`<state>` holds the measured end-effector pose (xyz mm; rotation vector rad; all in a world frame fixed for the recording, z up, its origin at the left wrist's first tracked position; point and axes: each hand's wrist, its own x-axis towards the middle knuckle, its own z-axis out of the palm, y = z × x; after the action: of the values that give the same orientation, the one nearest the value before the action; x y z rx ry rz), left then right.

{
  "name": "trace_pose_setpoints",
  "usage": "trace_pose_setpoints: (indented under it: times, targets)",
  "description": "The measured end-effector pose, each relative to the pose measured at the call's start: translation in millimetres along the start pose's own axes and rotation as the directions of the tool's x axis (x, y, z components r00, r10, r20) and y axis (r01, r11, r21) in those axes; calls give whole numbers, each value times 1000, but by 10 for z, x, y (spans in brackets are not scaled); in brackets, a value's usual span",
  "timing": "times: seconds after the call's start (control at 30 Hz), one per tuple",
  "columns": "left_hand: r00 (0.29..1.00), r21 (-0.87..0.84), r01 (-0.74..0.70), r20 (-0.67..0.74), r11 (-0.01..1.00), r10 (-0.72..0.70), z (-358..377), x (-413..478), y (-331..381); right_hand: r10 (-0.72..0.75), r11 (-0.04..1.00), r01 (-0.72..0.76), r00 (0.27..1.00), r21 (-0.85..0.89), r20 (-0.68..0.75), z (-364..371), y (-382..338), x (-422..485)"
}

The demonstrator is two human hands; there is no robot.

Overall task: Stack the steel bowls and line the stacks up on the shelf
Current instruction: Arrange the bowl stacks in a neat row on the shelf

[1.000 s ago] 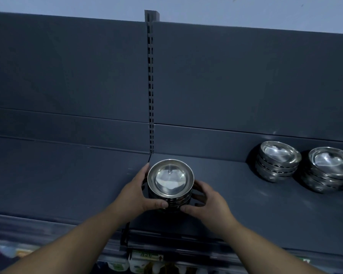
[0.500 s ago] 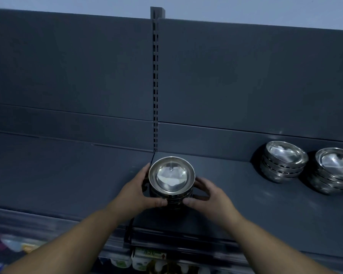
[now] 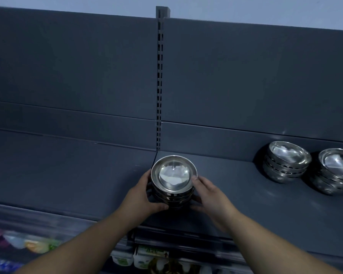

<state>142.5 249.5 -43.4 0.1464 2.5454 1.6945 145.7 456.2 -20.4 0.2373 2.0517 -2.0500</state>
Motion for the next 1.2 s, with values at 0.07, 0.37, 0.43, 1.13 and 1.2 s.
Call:
trace_pose_setpoints:
  times: [0.07, 0.37, 0.43, 1.13, 1.2]
  targets:
    - [1000, 17, -2, 15, 1000, 2, -19, 19, -8, -9, 1000, 9, 1000, 4, -7, 19, -1, -19]
    - [999, 58, -14, 41, 998, 11, -60, 71, -55, -10, 1000, 10, 1000, 3, -28, 30, 19, -46]
    - [999, 59, -18, 46, 998, 15, -61, 75, -39, -14, 1000, 14, 999, -2, -31, 19, 19, -49]
    - [997, 32, -75, 30, 997, 74, -72, 54, 43, -165, 971, 144, 982, -193, -96, 5, -97, -54]
    - [997, 34, -75, 32, 997, 74, -73, 56, 49, -156, 974, 137, 983, -179, -98, 10, -97, -51]
